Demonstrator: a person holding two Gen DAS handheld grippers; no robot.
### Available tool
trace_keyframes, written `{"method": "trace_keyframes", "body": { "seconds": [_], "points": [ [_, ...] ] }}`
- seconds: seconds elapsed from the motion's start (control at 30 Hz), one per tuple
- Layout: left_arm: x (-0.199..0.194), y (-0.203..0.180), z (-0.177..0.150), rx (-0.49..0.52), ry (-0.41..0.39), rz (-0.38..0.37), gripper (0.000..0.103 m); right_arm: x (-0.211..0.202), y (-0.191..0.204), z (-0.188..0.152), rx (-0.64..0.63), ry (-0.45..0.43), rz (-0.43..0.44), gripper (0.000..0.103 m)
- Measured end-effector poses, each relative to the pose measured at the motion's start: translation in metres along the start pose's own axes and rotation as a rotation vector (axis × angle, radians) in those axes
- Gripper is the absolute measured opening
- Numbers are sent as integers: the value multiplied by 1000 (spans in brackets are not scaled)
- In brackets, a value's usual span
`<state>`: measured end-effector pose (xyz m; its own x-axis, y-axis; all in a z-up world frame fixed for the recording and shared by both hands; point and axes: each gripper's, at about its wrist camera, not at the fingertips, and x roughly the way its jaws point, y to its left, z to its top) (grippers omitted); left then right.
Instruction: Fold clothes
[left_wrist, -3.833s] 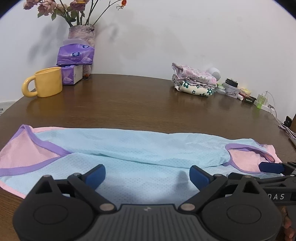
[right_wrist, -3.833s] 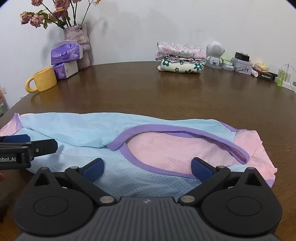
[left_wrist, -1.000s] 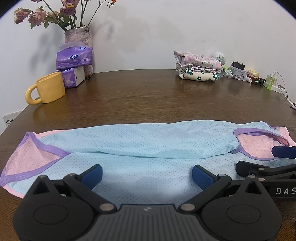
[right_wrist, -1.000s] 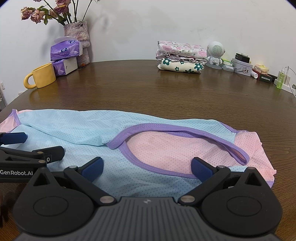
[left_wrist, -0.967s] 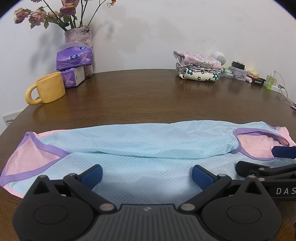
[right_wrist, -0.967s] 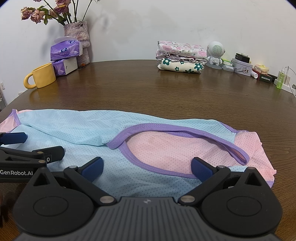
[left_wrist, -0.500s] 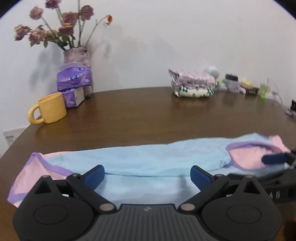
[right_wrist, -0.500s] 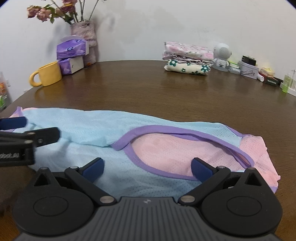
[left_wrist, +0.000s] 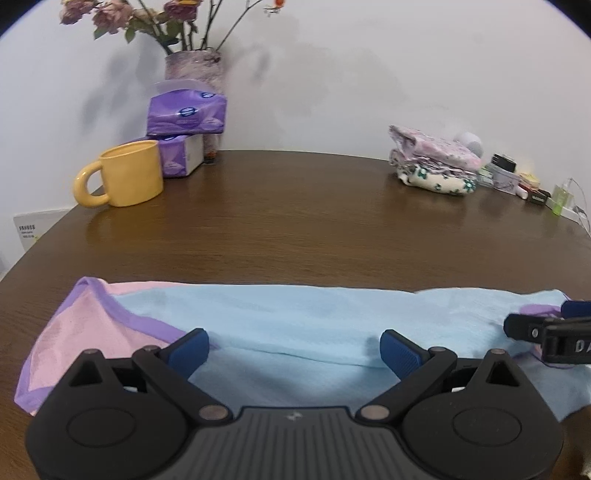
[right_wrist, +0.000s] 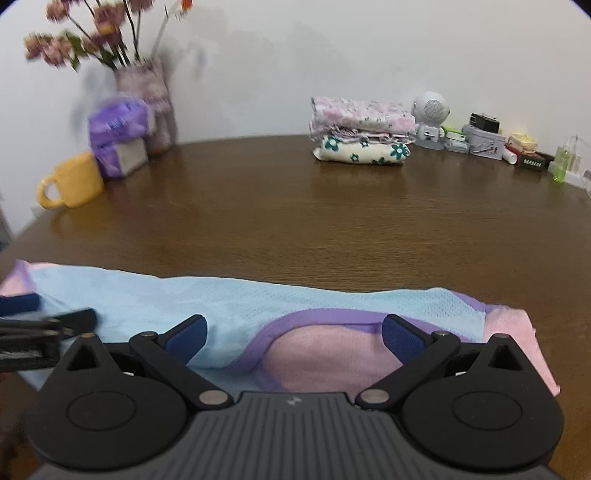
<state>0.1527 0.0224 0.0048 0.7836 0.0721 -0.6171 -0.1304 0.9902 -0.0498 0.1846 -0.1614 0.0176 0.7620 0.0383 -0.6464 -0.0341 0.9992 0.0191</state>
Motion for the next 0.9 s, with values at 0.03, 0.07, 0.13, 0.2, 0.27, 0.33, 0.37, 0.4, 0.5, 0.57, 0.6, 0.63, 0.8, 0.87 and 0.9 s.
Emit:
{"method": "trace_keyframes", "body": {
  "seconds": [0.03,0.07,0.13,0.2,0.27,0.33,0.37,0.4,0.5,0.57,0.6,0.63,0.8,0.87,0.9],
  "points": [
    [1,3,0,-4,4,4,98,4,1,0,-4,10,-11,103],
    [2,5,0,-6,10,8,97,8,0,0,-6,23,-16,103],
    [3,9,-1,-8,15,9,93,12,-5,-4,2,35,-11,103],
    [3,14,-2,-13,14,7,91,13,-12,-7,23,42,9,103],
    [4,18,-2,-19,12,5,90,13,-19,-8,46,39,29,103],
    [3,21,-3,-22,10,8,90,13,-25,-8,54,37,29,103],
    [3,21,-3,-19,9,15,90,13,-27,-8,58,36,32,103],
    [3,22,-4,-17,8,21,90,12,-29,-9,61,35,36,103],
    [2,23,-4,-21,4,19,90,11,-28,-9,56,27,52,103],
    [1,27,-4,-52,-1,8,90,10,-26,-9,52,18,72,103],
    [0,30,-4,-69,-4,6,90,10,-25,-9,50,14,82,103],
    [-1,33,-3,-80,-11,14,90,10,-24,-9,49,12,83,103],
    [2,46,2,-102,-13,69,84,10,-23,-9,49,9,71,103],
    [5,50,4,-102,-2,94,78,10,-22,-9,49,8,67,103],
    [5,49,4,-85,-5,107,77,10,-22,-9,49,7,64,103]
  ]
}}
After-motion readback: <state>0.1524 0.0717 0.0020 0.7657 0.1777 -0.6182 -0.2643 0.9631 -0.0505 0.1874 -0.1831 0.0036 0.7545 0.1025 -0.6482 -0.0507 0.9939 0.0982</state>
